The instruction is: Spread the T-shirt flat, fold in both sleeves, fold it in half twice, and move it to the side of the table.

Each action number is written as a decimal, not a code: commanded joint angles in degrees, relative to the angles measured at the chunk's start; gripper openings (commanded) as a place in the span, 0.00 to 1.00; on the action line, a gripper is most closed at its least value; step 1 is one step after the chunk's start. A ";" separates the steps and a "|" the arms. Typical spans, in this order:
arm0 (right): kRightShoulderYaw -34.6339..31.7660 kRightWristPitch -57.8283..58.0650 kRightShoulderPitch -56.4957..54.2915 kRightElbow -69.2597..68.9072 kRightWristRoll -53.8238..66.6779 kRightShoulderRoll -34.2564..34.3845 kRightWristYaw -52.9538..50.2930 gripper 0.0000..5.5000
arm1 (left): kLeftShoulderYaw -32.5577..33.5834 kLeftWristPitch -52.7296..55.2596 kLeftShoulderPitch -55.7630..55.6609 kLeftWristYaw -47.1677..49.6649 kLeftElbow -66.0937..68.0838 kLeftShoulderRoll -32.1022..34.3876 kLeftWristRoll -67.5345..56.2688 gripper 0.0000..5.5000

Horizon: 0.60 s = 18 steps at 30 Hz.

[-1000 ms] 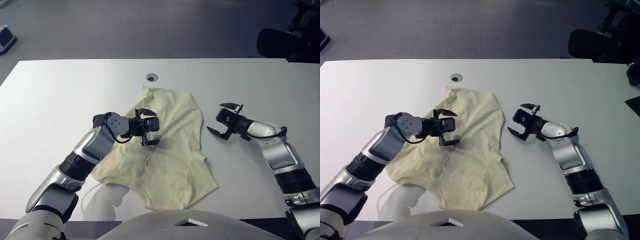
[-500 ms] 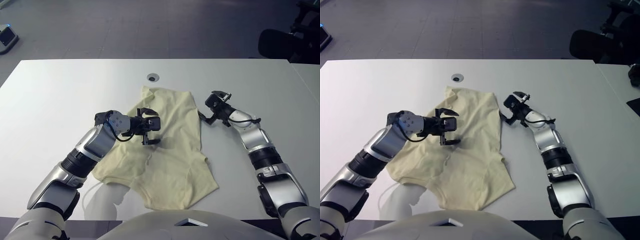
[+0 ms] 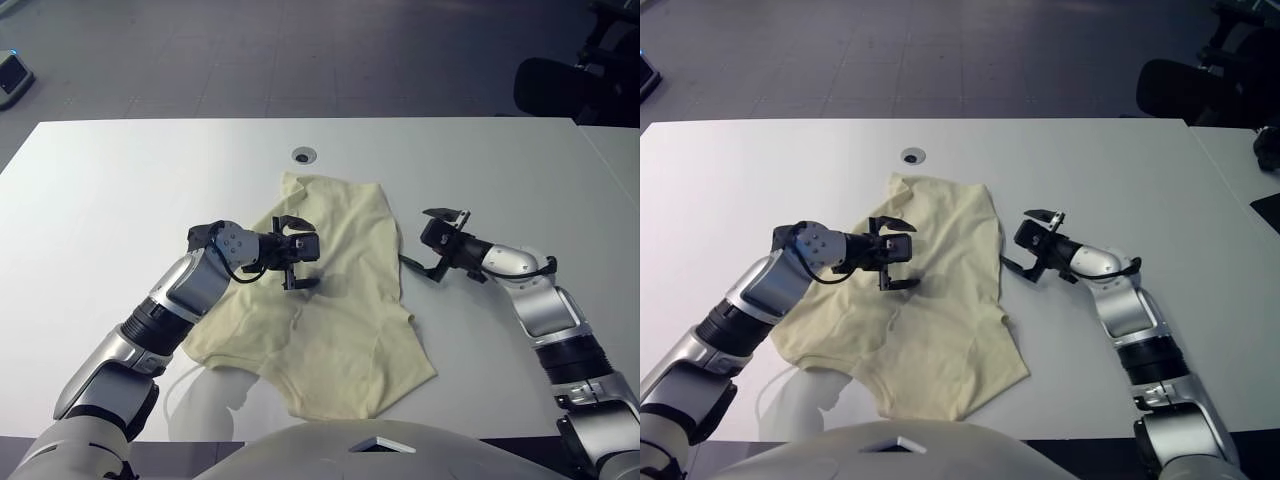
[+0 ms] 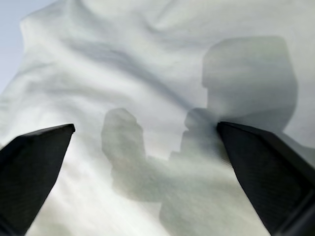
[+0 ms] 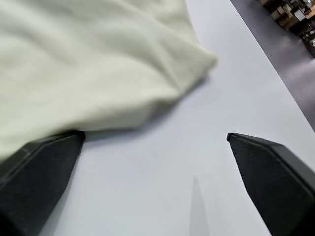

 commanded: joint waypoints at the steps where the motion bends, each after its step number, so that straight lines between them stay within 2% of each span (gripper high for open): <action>1: 1.91 0.78 0.00 6.55 -0.57 3.44 -1.06 0.98 | -2.07 1.03 2.16 -0.70 2.76 0.81 2.31 0.98; 9: 1.03 -8.67 -11.69 29.74 -3.05 11.49 -12.73 0.98 | -2.64 0.44 1.59 -1.20 3.53 0.54 2.29 0.98; 18: -2.92 -16.53 -16.81 40.31 -1.43 14.93 -20.86 0.98 | -2.84 0.06 1.94 -1.17 3.55 0.58 2.40 0.98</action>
